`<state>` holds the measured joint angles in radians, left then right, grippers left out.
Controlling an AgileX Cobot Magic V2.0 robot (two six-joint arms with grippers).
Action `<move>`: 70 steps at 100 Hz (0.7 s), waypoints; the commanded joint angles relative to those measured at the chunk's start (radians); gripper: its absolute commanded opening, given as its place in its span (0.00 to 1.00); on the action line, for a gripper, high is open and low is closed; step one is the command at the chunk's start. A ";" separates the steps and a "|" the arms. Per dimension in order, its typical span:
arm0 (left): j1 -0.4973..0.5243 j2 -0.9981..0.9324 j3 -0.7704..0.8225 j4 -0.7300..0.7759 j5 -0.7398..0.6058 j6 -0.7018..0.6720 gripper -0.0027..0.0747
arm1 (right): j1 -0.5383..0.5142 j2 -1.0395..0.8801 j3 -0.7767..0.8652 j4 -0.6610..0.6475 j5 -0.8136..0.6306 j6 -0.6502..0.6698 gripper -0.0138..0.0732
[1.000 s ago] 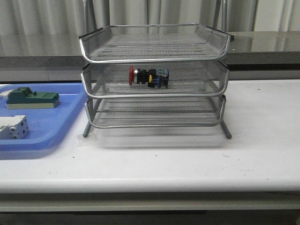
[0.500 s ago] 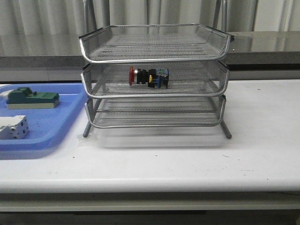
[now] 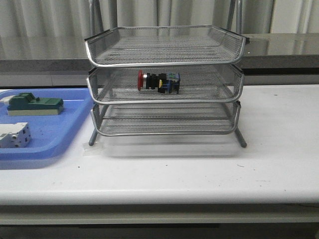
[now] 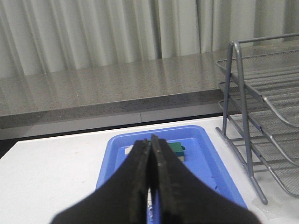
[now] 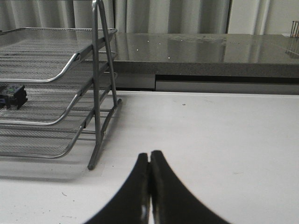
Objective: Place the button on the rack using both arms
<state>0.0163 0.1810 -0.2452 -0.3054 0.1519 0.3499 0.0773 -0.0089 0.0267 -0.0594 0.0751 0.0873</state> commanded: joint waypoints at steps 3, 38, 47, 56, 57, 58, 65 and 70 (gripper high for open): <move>0.001 -0.005 -0.019 0.265 -0.072 -0.299 0.01 | -0.004 -0.017 0.002 -0.014 -0.088 -0.002 0.09; 0.001 -0.156 0.121 0.332 -0.081 -0.395 0.01 | -0.004 -0.017 0.002 -0.014 -0.087 -0.002 0.09; 0.001 -0.205 0.169 0.324 -0.099 -0.395 0.01 | -0.004 -0.017 0.002 -0.014 -0.087 -0.002 0.09; 0.001 -0.217 0.211 0.313 -0.152 -0.395 0.01 | -0.004 -0.017 0.002 -0.014 -0.087 -0.002 0.09; 0.001 -0.217 0.214 0.313 -0.152 -0.395 0.01 | -0.004 -0.017 0.002 -0.014 -0.087 -0.002 0.09; 0.001 -0.217 0.219 0.313 -0.162 -0.395 0.01 | -0.004 -0.017 0.002 -0.014 -0.087 -0.002 0.09; 0.001 -0.217 0.245 0.305 -0.203 -0.395 0.01 | -0.004 -0.017 0.002 -0.014 -0.087 -0.002 0.09; 0.001 -0.217 0.258 0.305 -0.221 -0.395 0.01 | -0.004 -0.017 0.002 -0.014 -0.087 -0.002 0.09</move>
<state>0.0163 -0.0044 0.0038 0.0126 0.0743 -0.0348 0.0773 -0.0089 0.0267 -0.0594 0.0751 0.0888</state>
